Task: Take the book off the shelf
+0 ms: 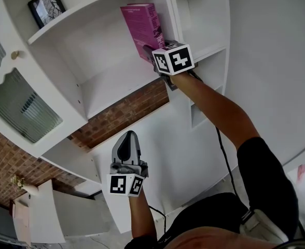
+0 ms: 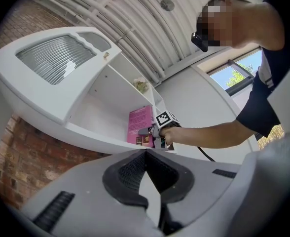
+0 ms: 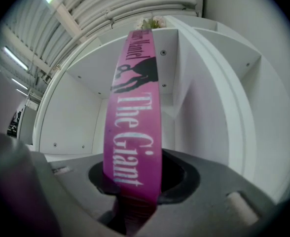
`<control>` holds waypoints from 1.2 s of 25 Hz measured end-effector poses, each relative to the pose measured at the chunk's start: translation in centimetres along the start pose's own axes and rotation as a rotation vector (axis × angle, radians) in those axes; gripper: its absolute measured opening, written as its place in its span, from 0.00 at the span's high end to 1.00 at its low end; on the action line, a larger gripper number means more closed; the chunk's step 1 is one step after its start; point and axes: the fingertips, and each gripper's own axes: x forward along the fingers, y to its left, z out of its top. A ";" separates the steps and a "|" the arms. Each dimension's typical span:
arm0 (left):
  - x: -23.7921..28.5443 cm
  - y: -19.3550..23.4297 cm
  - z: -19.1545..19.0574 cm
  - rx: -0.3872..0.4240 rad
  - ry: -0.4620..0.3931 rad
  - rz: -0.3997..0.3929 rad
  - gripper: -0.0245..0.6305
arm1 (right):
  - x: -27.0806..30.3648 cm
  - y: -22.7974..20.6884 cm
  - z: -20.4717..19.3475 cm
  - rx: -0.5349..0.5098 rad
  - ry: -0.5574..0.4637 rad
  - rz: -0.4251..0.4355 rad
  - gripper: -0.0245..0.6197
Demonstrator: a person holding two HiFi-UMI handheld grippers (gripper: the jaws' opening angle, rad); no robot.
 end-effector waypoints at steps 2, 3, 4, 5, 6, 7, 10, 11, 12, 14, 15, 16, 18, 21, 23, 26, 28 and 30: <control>0.1 -0.4 0.2 0.001 -0.003 0.000 0.96 | -1.5 0.3 0.5 0.000 -0.032 0.025 0.74; 0.2 -0.6 0.3 0.002 -0.005 0.000 0.96 | -2.4 0.5 0.8 0.003 -0.050 0.041 0.74; 0.2 -0.9 0.4 0.003 -0.007 -0.001 0.96 | -3.4 0.8 1.0 0.007 -0.067 0.057 0.74; 0.3 -1.1 0.5 0.005 -0.009 -0.003 0.96 | -4.4 1.0 1.3 0.008 -0.086 0.072 0.74; 0.4 -1.4 0.6 0.007 -0.012 -0.005 0.96 | -5.5 1.1 1.6 0.009 -0.105 0.085 0.74; 0.4 -1.7 0.7 0.010 -0.014 -0.008 0.96 | -6.7 1.3 1.8 0.010 -0.123 0.098 0.74; 0.5 -2.6 1.2 0.016 -0.022 -0.012 0.96 | -10.3 1.9 2.5 0.006 -0.172 0.137 0.74; 0.5 -2.8 1.4 0.017 -0.025 -0.012 0.96 | -11.6 2.1 2.6 0.003 -0.187 0.150 0.74; 0.5 -3.1 1.6 0.019 -0.027 -0.011 0.96 | -12.8 2.4 2.6 -0.002 -0.200 0.162 0.74; 0.5 -3.5 1.9 0.025 -0.036 -0.008 0.96 | -15.2 3.0 2.2 -0.016 -0.228 0.183 0.74; 0.3 -3.8 2.0 0.029 -0.041 -0.005 0.96 | -16.3 3.3 1.7 -0.022 -0.241 0.193 0.74; 0.1 -4.1 1.9 0.034 -0.045 -0.002 0.96 | -17.5 3.7 0.9 -0.023 -0.254 0.202 0.74; -0.5 -4.8 1.7 0.044 -0.055 0.004 0.96 | -19.9 4.4 -1.5 -0.009 -0.270 0.217 0.74; -0.5 -5.3 2.4 0.047 -0.064 0.015 0.96 | -22.1 5.1 -4.2 0.023 -0.263 0.225 0.74; -0.3 -5.4 3.1 0.043 -0.069 0.022 0.96 | -23.1 5.6 -5.5 0.033 -0.249 0.228 0.74; -1.1 -6.3 2.9 0.044 -0.077 0.028 0.96 | -25.3 6.6 -8.3 0.042 -0.232 0.235 0.74; -1.3 -6.8 2.7 0.047 -0.078 0.028 0.96 | -26.3 7.0 -10.0 0.056 -0.221 0.243 0.74; -1.4 -7.1 2.7 0.050 -0.076 0.029 0.96 | -26.8 7.1 -11.0 0.060 -0.207 0.249 0.74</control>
